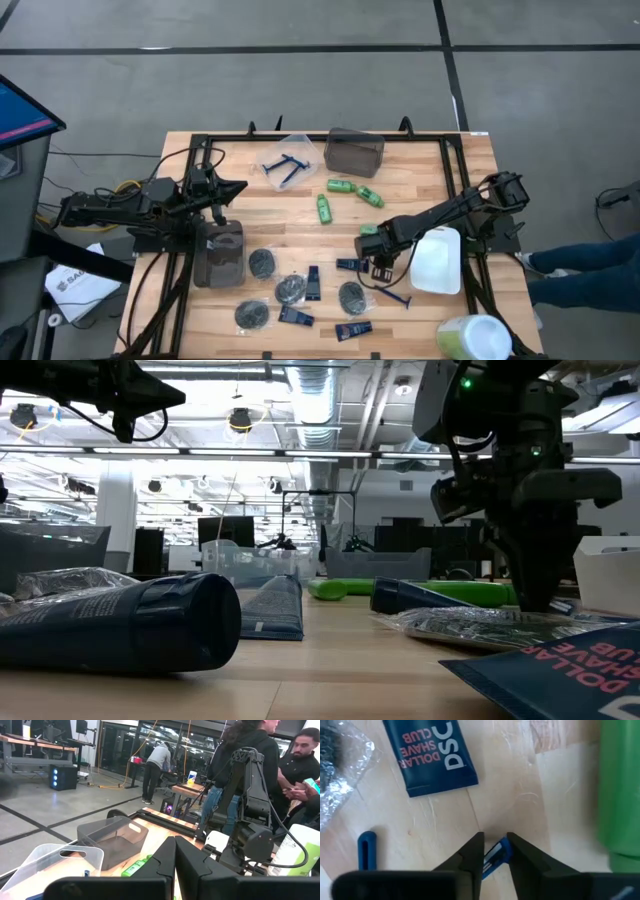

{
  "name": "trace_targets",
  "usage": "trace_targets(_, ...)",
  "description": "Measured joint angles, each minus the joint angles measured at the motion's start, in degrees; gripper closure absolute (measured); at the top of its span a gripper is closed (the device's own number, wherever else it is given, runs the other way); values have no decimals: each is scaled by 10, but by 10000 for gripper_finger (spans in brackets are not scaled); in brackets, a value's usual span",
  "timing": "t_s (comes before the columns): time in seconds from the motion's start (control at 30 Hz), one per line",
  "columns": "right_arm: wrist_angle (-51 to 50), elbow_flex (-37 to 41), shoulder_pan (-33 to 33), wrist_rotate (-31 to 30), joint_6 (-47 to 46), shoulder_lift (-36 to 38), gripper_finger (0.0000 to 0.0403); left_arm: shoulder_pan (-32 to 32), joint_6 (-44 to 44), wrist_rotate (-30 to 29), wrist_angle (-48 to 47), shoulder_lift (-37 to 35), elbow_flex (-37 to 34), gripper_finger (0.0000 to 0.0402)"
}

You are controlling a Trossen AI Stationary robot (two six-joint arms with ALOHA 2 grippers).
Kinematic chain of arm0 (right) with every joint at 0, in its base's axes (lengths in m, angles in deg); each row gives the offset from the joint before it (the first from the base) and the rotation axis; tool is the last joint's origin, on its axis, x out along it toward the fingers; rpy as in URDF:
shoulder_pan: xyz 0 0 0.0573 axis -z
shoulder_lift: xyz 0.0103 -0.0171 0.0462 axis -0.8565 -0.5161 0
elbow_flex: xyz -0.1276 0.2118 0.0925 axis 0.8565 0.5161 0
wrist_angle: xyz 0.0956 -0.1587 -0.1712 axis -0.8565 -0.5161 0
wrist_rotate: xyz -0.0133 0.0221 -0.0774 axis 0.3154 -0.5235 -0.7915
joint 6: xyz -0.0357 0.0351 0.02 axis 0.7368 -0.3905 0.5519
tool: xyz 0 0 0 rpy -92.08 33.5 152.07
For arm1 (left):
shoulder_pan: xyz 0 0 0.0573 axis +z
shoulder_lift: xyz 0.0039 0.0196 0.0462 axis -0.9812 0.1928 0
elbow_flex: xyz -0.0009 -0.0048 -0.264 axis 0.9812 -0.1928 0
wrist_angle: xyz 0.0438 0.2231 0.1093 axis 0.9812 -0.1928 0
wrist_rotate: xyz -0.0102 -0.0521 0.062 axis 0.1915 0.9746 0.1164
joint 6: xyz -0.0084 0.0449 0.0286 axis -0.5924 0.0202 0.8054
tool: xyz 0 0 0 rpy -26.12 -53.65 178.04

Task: Pick & Place Travel size toiletries
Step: Put the blue razor into the white transparent bin

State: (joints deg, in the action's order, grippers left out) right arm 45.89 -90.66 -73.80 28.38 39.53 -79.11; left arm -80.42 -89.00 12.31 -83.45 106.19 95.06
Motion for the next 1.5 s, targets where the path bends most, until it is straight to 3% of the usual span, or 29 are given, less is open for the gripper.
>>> trace_targets(0.23, 1, -7, 0, 5, 4, 0, 392, 0, 0, 0, 0, 0, 0, 402)
trace_targets(0.43, -2, -47, 8, 4, 22, -1, 378, 0, 0, 0, 0, 0, 0, 402)
trace_targets(0.57, -15, -93, 28, 4, 62, -1, 392, 0, 0, 0, 0, 0, 0, 402)
trace_targets(0.9, 6, -238, 151, -5, 211, -1, 387, 0, 15, 0, 0, 0, 0, 402)
trace_targets(1.13, 145, -287, 249, -15, 259, -3, 391, 0, 16, 0, 0, 0, 0, 402)
trace_targets(1.27, 175, -339, 293, -17, 261, -55, 382, 0, 28, 0, 0, 0, 0, 402)
trace_targets(1.5, 192, -525, 328, -1, 271, -208, 390, 0, 30, 0, 1, 2, 0, 402)
